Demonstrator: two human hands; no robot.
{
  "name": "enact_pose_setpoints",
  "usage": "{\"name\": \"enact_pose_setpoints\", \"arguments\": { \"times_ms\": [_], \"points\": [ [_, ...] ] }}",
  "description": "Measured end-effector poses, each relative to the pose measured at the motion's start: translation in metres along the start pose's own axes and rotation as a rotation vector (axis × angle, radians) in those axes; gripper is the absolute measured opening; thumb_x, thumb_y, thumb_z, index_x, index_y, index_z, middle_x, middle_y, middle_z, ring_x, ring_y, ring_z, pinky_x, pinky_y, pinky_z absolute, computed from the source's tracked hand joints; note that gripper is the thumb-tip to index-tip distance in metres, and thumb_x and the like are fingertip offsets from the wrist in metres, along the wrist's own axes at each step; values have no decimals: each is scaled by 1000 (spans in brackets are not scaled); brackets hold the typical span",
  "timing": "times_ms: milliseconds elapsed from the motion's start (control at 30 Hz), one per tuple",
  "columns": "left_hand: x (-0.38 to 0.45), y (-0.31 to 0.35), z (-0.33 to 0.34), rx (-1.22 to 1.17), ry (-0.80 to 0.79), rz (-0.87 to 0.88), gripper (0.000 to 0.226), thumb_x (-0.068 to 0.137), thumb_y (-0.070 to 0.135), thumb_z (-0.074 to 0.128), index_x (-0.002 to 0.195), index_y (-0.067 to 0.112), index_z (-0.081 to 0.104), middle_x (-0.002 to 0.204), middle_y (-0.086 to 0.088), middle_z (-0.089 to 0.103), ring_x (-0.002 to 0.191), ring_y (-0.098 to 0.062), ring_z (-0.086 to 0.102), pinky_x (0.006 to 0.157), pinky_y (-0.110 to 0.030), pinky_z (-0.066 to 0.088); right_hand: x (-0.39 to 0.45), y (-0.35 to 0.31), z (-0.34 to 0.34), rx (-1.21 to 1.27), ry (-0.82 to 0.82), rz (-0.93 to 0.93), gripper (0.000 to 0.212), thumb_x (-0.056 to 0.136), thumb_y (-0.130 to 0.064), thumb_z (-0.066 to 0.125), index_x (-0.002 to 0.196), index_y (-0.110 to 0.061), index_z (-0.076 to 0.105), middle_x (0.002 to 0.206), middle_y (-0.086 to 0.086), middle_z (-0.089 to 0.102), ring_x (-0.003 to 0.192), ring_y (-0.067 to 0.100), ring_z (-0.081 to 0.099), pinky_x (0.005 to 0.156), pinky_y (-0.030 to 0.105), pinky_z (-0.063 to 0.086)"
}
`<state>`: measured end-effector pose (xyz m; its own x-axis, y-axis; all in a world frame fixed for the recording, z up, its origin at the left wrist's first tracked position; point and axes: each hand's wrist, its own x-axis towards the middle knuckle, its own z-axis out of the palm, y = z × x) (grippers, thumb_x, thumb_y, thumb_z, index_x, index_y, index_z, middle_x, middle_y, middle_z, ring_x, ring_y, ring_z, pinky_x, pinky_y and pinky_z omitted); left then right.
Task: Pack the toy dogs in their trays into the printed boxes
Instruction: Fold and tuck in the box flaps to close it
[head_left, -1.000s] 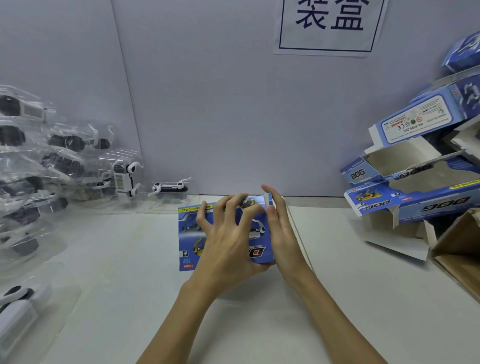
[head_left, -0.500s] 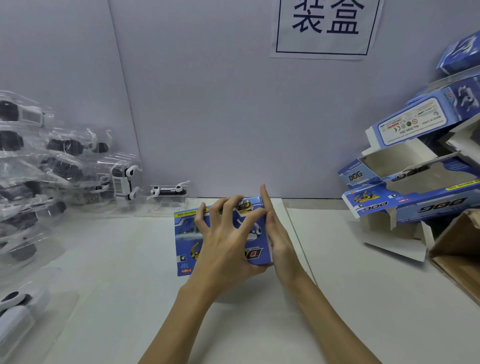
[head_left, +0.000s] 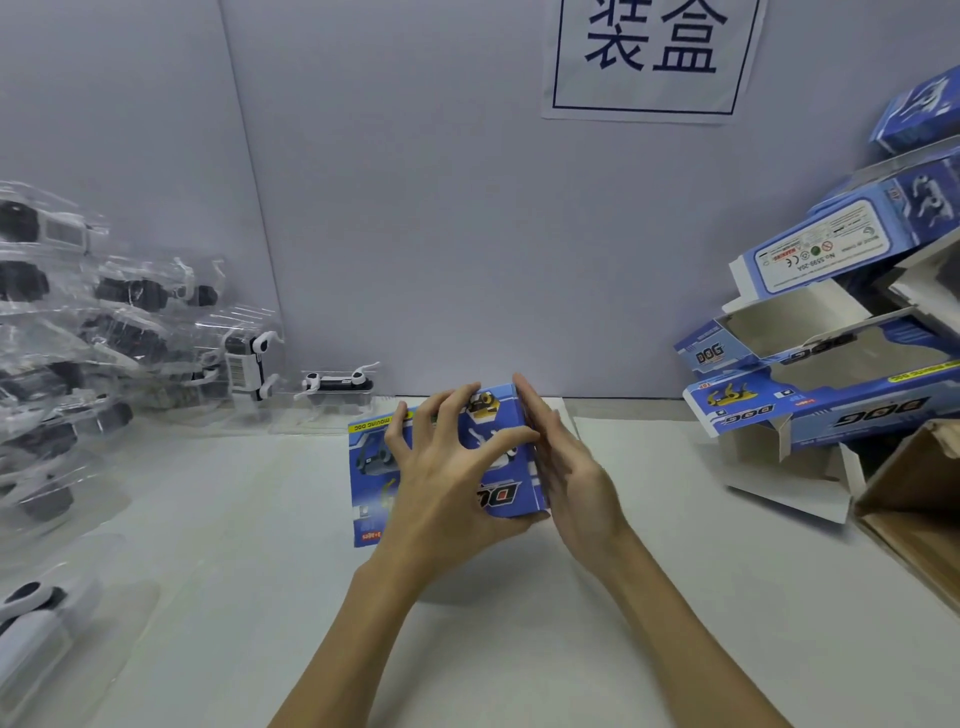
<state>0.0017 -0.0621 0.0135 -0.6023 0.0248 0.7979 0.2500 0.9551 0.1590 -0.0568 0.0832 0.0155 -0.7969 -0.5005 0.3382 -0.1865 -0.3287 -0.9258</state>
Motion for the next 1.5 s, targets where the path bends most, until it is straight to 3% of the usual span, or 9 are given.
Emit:
{"name": "enact_pose_setpoints", "arguments": {
  "times_ms": [167,500,700,900,1100,1233,1333,1400,1500],
  "points": [
    [4,0,-11,-133,64,-29,61,72,78,75,125,50,65,155,-4,45,142,-27,42,110,-59,30,0,-8,-4,-87,13,-18,45,107,-31,48,153,-36,51,147,-5,62,132,25,63,98,54,59],
    [5,0,-14,-131,34,-41,59,69,67,76,121,42,62,153,-7,48,135,-31,47,110,-58,32,-1,0,13,-148,28,-57,54,105,-32,44,158,-32,36,150,-11,54,128,5,63,88,26,61],
    [4,-8,-12,-270,-59,-113,107,71,71,80,160,32,35,164,4,38,150,-20,35,120,-63,26,-3,-6,5,-64,-54,48,64,98,-42,54,159,-37,35,150,-8,58,129,17,65,98,36,60],
    [5,-14,-9,-187,-90,-31,102,75,77,68,159,30,33,168,-2,32,152,-28,32,118,-63,26,-1,-8,5,-231,-41,-26,68,97,-43,51,162,-30,35,167,-13,32,130,-5,57,93,21,57],
    [5,-13,2,-66,-129,22,97,83,80,53,158,21,41,166,-4,36,155,-31,32,124,-56,29,-1,-1,0,-107,-30,38,65,99,-50,58,160,-38,38,153,-10,56,134,17,61,108,46,53],
    [2,-15,4,97,124,113,75,77,76,72,121,15,76,125,0,75,113,-26,72,102,-52,53,7,1,-2,-85,214,151,50,102,-38,65,150,-45,51,129,-6,72,109,20,75,93,44,62],
    [-3,-22,-5,154,-170,-27,105,65,97,56,144,29,53,139,5,56,126,-22,51,109,-55,41,8,3,-13,25,433,346,35,104,-47,56,127,-26,71,110,9,79,96,30,77,81,48,64],
    [-5,-34,-6,74,-309,-88,106,63,85,74,146,31,36,137,4,40,124,-21,39,105,-47,45,8,-1,-22,115,458,375,38,108,-45,49,122,-17,70,111,17,78,90,32,78,78,52,64],
    [-4,-52,-9,-242,-156,-146,89,66,43,97,137,23,48,130,6,40,119,-11,44,98,-28,54,9,-6,-28,21,405,348,43,112,-46,40,123,-17,70,111,16,74,87,34,78,71,47,65]
  ]
}}
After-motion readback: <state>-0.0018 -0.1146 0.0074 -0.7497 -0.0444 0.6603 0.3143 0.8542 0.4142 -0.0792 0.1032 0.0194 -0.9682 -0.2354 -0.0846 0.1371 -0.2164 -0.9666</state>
